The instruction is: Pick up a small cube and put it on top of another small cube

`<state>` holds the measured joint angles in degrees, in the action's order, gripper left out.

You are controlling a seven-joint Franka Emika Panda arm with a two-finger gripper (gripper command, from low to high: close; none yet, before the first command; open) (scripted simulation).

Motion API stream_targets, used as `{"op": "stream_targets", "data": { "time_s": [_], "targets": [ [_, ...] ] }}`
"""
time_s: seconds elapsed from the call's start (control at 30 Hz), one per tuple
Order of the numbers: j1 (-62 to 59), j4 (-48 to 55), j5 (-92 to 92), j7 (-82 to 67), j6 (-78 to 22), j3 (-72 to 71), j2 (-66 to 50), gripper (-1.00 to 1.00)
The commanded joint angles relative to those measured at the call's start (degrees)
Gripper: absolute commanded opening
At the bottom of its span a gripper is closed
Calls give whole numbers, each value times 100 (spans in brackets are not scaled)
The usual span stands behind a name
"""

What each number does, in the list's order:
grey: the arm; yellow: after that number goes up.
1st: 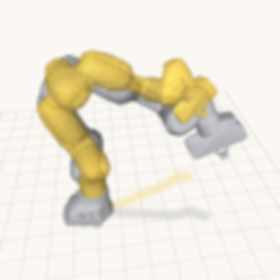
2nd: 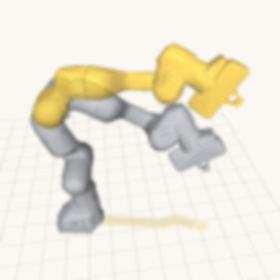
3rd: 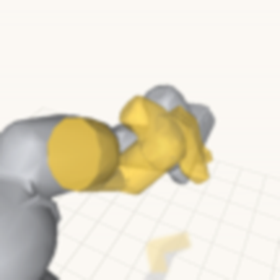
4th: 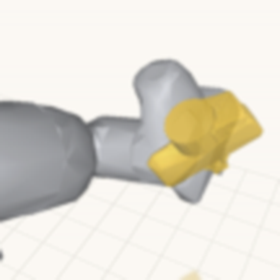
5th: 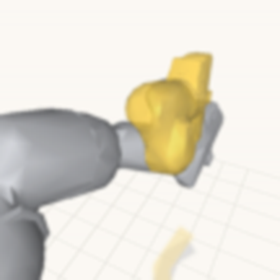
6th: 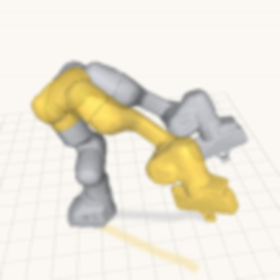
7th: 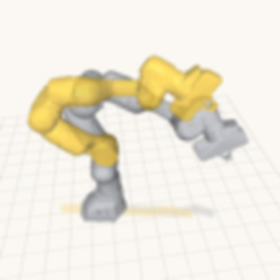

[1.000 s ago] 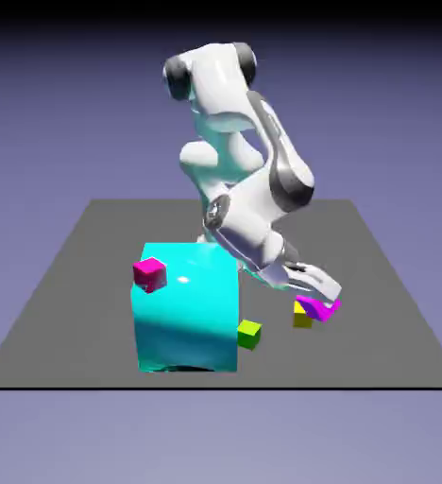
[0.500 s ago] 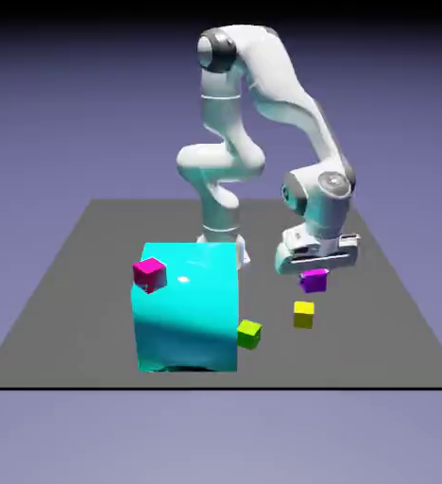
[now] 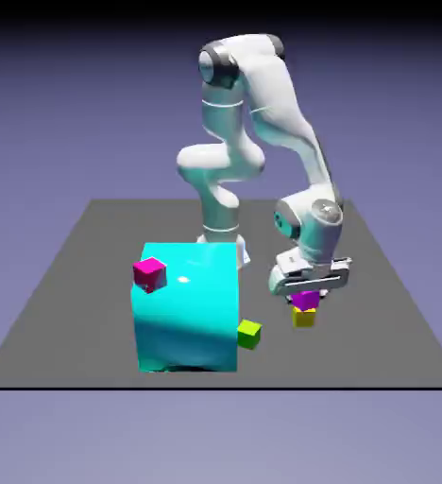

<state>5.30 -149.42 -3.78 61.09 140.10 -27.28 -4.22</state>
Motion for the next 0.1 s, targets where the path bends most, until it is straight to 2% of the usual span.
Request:
{"op": "stream_targets", "data": {
  "time_s": [0.0,0.07],
  "targets": [
    [-59,41,-129,-92,-232,-68,208,100],
    [-129,92,-291,-209,-525,-153,470,100]
  ]
}}
